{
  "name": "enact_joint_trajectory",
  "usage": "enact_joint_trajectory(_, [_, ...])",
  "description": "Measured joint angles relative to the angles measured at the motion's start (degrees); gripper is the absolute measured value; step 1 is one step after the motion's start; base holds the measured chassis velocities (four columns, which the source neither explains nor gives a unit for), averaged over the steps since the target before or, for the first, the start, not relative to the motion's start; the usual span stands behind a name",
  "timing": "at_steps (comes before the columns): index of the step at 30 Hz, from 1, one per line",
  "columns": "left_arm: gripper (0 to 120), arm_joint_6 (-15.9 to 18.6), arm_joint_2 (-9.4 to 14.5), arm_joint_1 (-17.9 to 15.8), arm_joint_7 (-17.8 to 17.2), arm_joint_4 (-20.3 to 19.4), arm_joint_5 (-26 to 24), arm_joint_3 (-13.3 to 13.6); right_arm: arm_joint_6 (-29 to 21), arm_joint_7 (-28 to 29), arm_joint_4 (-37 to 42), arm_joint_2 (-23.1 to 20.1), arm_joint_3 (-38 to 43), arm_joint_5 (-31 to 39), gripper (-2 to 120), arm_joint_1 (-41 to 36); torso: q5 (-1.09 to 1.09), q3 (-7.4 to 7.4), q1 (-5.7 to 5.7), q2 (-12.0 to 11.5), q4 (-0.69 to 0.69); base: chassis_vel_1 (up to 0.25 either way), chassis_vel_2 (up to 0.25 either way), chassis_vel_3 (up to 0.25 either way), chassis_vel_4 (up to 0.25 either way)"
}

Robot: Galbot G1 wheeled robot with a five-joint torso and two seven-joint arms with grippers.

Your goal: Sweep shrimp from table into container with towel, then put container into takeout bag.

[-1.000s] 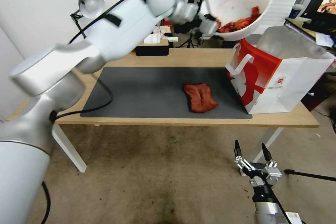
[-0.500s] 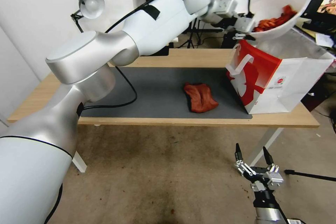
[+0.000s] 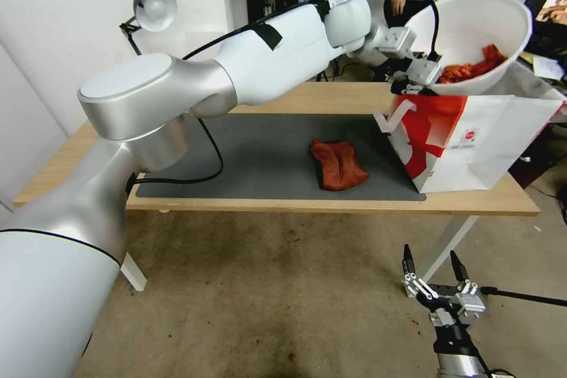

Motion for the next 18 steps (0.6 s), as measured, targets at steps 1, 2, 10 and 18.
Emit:
enact_joint_trajectory(1, [0,0.21,0.02,-0.09,-0.23,-0.25,0.01,0.19,0.09,-0.12,-0.15,-0.19,0.12,0.48,100,-0.02,0.0,0.0,0.0,0.0,0.0,0.0,0.0,0.0,0.0])
enact_joint_trajectory(2, [0,0.21,0.02,-0.09,-0.23,-0.25,0.01,0.19,0.09,-0.12,-0.15,-0.19,0.12,0.48,100,-0.02,0.0,0.0,0.0,0.0,0.0,0.0,0.0,0.0,0.0])
enact_joint_trajectory(10, [27,0.67,0.09,-0.68,-0.44,-0.64,-0.11,0.71,0.4,-0.23,-0.73,-0.49,0.23,1.04,100,0.24,0.0,0.0,0.01,0.0,0.0,0.0,0.0,0.0,0.0])
enact_joint_trajectory(18, [53,0.85,0.09,-0.82,-1.28,-1.38,-0.89,0.42,0.15,-0.42,-0.68,0.12,-0.86,0.94,100,1.0,0.0,0.0,0.01,0.0,-0.01,0.0,0.0,0.0,0.0])
